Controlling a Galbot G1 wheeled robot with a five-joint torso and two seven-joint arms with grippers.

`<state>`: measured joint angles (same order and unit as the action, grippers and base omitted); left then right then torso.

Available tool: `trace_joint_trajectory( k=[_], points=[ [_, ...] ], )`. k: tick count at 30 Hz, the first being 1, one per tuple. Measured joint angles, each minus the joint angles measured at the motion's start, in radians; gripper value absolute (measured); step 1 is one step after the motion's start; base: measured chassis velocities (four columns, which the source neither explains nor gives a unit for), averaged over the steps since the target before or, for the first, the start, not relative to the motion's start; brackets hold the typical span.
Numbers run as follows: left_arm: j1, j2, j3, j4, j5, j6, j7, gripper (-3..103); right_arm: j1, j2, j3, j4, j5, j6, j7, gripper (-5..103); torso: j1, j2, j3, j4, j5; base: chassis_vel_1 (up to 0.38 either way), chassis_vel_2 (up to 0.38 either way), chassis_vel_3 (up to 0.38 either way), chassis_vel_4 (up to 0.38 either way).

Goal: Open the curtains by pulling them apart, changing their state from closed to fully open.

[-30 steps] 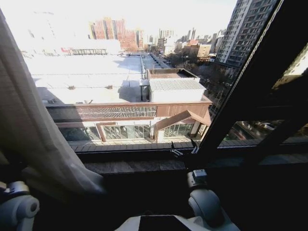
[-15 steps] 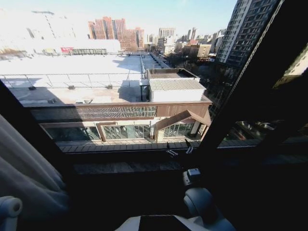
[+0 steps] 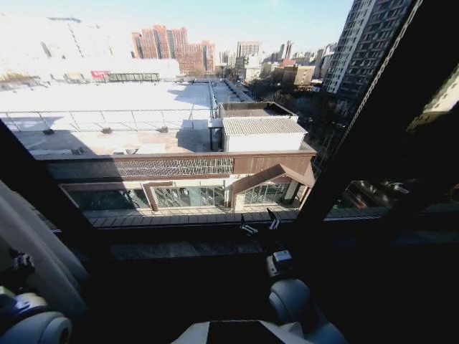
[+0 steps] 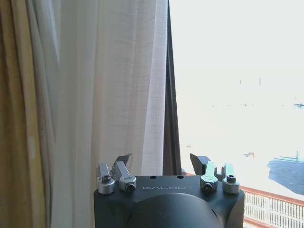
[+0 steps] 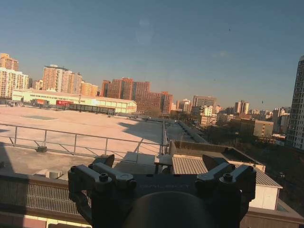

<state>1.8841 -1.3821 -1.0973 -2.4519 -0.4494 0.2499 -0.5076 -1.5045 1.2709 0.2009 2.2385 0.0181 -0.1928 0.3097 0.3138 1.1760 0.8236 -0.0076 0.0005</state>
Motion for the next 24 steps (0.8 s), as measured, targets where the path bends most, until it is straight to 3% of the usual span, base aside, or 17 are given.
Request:
trace_joint_trajectory(
  k=[2,3,4,5,6,9,10,12,20,24],
  points=[
    [0.013,0.008,-0.008,0.0,-0.004,-0.051,0.136,75,0.012,-0.001,0.008,0.006,0.013,-0.011,0.001,100,0.0,0.0,0.0,0.0,-0.0001,0.0,0.0,0.0,0.0],
    [0.016,0.02,-0.025,0.018,0.004,-0.12,0.273,80,0.022,-0.007,0.015,0.016,0.027,-0.028,0.005,100,0.0,0.0,0.0,-0.0001,0.0001,0.0,0.0,0.0,0.0],
    [0.015,0.029,-0.035,0.039,0.006,-0.172,0.37,85,0.028,-0.015,0.02,0.026,0.04,-0.043,0.013,100,0.0,0.0,0.0,0.0,0.0,0.0,0.0,0.0,0.0],
    [0.014,0.036,-0.041,0.054,0.005,-0.203,0.434,85,0.031,-0.023,0.025,0.037,0.054,-0.059,0.022,100,0.0,0.0,0.0,-0.0002,-0.0001,0.0,0.0,0.0,0.0],
    [0.014,0.036,-0.041,0.054,0.005,-0.203,0.434,85,0.031,-0.023,0.025,0.037,0.054,-0.059,0.022,100,0.0,0.0,0.0,-0.0002,-0.0001,0.0,0.0,0.0,0.0],
    [0.013,0.042,-0.067,0.101,-0.052,-0.257,0.618,98,0.03,-0.066,0.052,0.086,0.119,-0.125,0.03,100,0.0,0.0,0.0,0.0,-0.0004,0.0,0.0,0.0,0.0],
    [0.013,0.042,-0.067,0.101,-0.052,-0.257,0.618,98,0.03,-0.066,0.052,0.086,0.119,-0.125,0.03,100,0.0,0.0,0.0,0.0,-0.0004,0.0,0.0,0.0,0.0],
    [0.011,0.04,-0.072,0.108,-0.091,-0.263,0.688,100,0.033,-0.089,0.086,0.106,0.156,-0.147,0.032,100,0.0,0.0,0.0,-0.0001,-0.0004,0.0,0.0,0.0,0.0],
    [-0.004,0.051,-0.062,0.076,-0.119,-0.225,0.719,100,0.047,-0.09,0.13,0.127,0.246,-0.246,0.081,100,0.0,0.0,0.0,0.0,-0.0004,-0.017,-0.018,0.015,0.019],
    [0.008,0.051,-0.062,0.063,-0.119,-0.225,0.723,100,0.028,-0.083,0.145,0.14,0.246,-0.25,0.093,100,0.0,0.0,0.0,0.0,-0.0004,-0.102,-0.117,0.116,0.11]
  ],
)
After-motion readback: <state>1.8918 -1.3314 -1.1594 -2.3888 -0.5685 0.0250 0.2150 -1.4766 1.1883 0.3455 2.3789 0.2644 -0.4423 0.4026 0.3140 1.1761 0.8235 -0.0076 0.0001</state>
